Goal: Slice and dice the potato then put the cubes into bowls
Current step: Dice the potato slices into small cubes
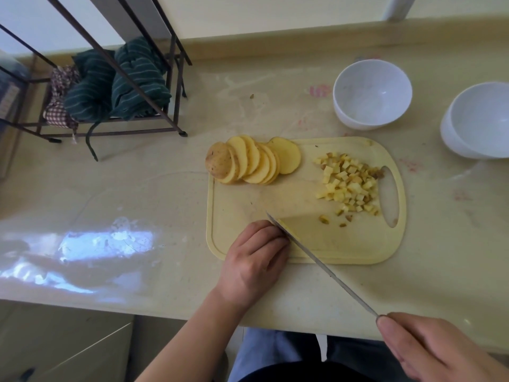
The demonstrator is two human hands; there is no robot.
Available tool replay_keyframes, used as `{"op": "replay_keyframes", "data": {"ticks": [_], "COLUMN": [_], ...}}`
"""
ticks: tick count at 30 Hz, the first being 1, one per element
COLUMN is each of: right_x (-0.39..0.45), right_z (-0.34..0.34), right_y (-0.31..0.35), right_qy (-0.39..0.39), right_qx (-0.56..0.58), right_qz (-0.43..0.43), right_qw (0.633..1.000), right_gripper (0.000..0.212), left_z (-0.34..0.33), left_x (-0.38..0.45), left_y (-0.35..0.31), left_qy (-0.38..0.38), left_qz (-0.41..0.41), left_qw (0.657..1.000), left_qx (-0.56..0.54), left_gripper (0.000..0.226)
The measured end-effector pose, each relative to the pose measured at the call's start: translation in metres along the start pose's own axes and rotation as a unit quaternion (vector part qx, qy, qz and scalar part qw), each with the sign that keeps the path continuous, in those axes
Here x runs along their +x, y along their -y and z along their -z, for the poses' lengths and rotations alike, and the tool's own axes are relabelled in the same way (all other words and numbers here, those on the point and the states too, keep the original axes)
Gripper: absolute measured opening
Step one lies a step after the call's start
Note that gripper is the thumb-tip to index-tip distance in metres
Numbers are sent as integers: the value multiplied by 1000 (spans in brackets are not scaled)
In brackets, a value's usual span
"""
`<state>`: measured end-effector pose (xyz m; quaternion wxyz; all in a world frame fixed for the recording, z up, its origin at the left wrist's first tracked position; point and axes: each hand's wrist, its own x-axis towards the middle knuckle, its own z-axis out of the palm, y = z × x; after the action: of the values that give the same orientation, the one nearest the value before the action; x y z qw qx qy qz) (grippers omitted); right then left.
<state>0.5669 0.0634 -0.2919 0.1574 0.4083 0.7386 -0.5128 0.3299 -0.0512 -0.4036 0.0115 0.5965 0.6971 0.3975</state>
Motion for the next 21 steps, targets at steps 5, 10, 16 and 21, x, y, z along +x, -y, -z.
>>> {"op": "replay_keyframes", "data": {"ticks": [5,10,16,21], "right_x": [7,23,21,15], "right_z": [0,-9,0,22], "right_y": [11,10,0,-15], "right_qy": [6,10,-2,-39], "right_qx": [-25,-18,30,154], "right_qz": [-16,-2,-13,-65], "right_qw": [1000,1000,999,985], "right_gripper": [81,94,91,82], "left_z": [-1,0,1,1], "left_x": [0,-1,-1,0], "left_y": [1,1,0,-1], "left_qy": [6,10,11,6], "left_qz": [4,6,-3,1], "left_qw": [1000,1000,1000,1000], "left_qx": [-9,-15,-7,-5], "left_gripper": [6,8,4,5]}}
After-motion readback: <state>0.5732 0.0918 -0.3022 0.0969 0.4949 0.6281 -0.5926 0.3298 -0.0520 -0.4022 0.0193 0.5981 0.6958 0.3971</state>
